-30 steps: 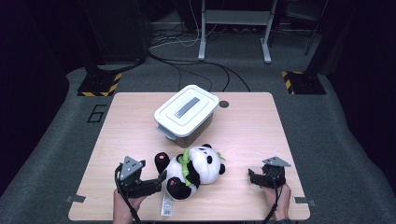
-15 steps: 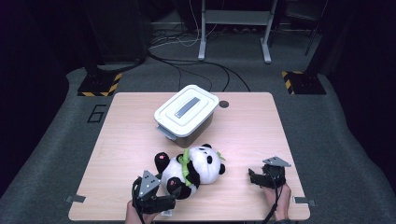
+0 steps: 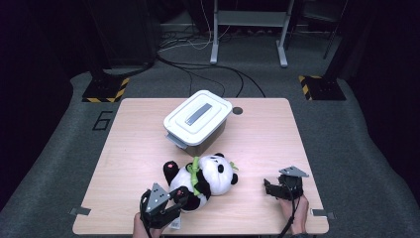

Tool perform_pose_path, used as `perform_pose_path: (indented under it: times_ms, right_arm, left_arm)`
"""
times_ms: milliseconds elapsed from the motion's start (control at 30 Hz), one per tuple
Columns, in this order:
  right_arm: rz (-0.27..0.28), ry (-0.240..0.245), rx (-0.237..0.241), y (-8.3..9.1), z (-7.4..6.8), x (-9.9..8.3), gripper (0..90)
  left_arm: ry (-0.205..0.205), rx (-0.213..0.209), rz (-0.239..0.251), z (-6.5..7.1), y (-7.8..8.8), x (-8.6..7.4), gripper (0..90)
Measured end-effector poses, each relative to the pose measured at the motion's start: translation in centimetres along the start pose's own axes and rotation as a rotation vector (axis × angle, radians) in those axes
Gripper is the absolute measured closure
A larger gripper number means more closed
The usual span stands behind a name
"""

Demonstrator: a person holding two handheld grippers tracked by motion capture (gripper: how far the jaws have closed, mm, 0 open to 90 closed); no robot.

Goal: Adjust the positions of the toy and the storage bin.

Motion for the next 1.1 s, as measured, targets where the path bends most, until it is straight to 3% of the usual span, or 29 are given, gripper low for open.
perform_pose_path:
  times_ms: [233,667,833,1100]
  right_arm:
    - [0.0,0.001,0.0,0.0,0.0,0.0,15.8]
    - [0.0,0.001,0.001,0.0,0.0,0.0,16.0]
    - [0.001,0.0,0.001,0.0,0.0,0.0,16.0]
    - [0.001,0.0,0.001,0.0,0.0,0.0,16.0]
  left_arm:
    - [-0.004,0.003,-0.008,-0.8,0.5,-0.3,65.2]
    - [0.019,0.056,-0.02,-4.9,2.7,-1.8,66.5]
    - [0.036,0.059,-0.029,-6.4,3.9,-2.6,66.2]
    - [0.028,0.044,-0.058,-7.6,4.8,-3.2,64.9]
Point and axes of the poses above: each handheld gripper's, and its own axes: y roughly backward along the jaws, x roughly out of its top, z roughly to its right, the point moved 9 cm from there along -y, roughly forward along the jaws, and after that the axes turned 10 degrees about -z, right-handed, at the moved point
